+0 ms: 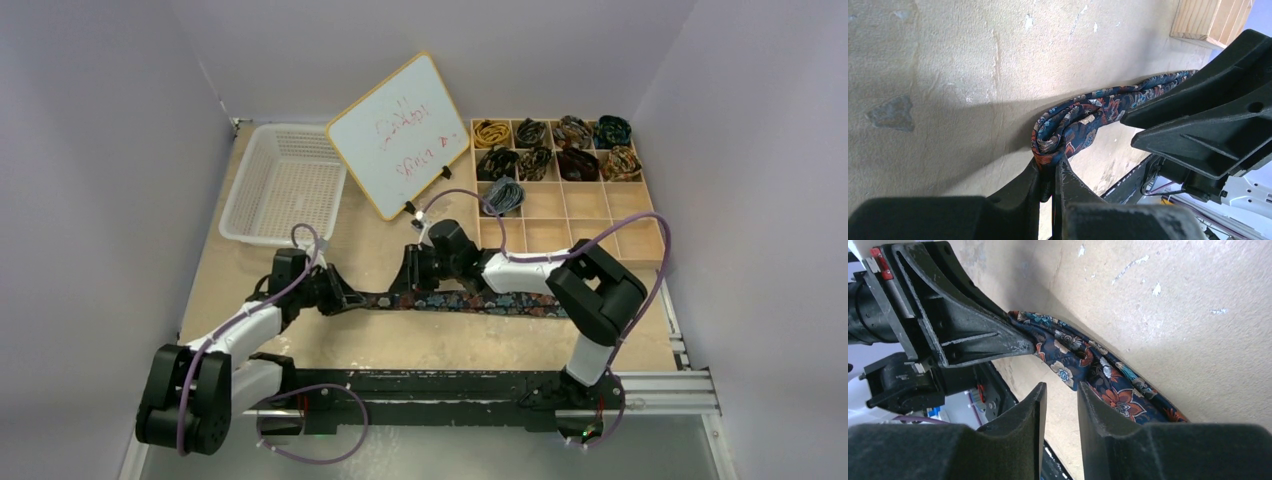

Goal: Roll the ties
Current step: Roll the tie at the center of the board.

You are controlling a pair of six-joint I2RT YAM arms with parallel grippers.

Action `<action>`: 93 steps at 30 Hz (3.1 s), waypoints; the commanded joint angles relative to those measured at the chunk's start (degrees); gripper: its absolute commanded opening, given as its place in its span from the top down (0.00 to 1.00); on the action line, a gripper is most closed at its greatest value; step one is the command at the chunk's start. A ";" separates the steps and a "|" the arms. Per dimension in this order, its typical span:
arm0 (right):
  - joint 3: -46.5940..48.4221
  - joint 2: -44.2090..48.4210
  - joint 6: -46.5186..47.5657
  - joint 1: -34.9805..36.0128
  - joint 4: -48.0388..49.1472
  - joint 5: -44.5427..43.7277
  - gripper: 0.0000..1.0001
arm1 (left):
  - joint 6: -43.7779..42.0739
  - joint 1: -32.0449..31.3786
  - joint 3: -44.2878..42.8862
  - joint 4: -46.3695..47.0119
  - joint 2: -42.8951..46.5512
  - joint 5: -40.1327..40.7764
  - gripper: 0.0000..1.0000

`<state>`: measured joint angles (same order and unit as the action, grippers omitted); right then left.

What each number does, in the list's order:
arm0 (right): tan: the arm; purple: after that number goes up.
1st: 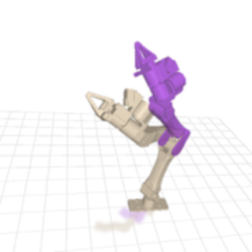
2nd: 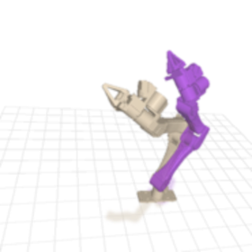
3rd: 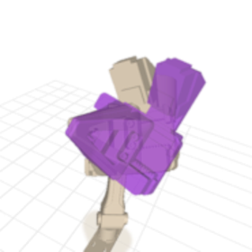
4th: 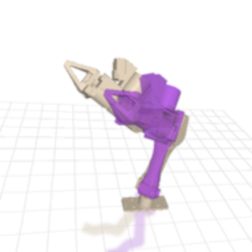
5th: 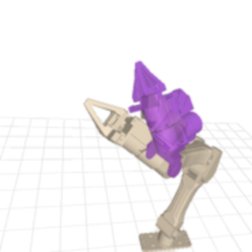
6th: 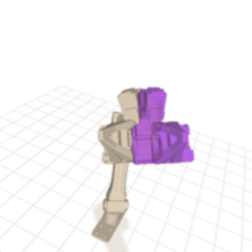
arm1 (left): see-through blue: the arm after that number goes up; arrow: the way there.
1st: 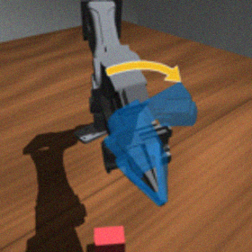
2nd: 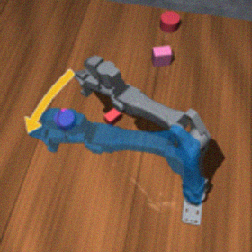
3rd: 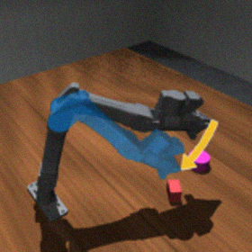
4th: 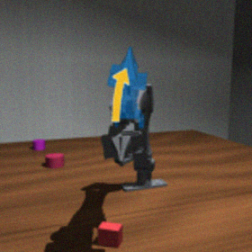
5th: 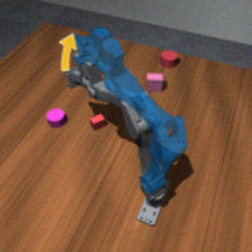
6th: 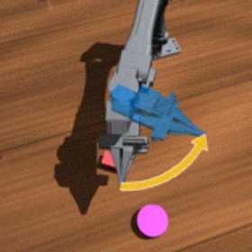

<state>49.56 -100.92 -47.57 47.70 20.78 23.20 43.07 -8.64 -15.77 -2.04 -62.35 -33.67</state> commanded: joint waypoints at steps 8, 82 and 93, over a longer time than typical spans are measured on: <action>5.53 -3.55 1.06 2.89 -4.89 -6.25 0.78 | -0.09 0.30 -5.99 -8.03 3.63 4.67 1.00; 19.84 -15.40 1.96 4.36 -5.77 -3.38 0.82 | -4.91 -17.74 -25.71 -29.92 -1.54 32.93 1.00; 19.07 -14.27 1.13 4.19 -6.86 -1.84 0.82 | -4.40 -21.30 -27.22 -28.72 -5.84 33.32 1.00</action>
<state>67.64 -116.77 -46.70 51.75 15.16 19.66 39.20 -28.88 -40.95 -32.23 -66.48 -0.93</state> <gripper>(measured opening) 0.177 0.053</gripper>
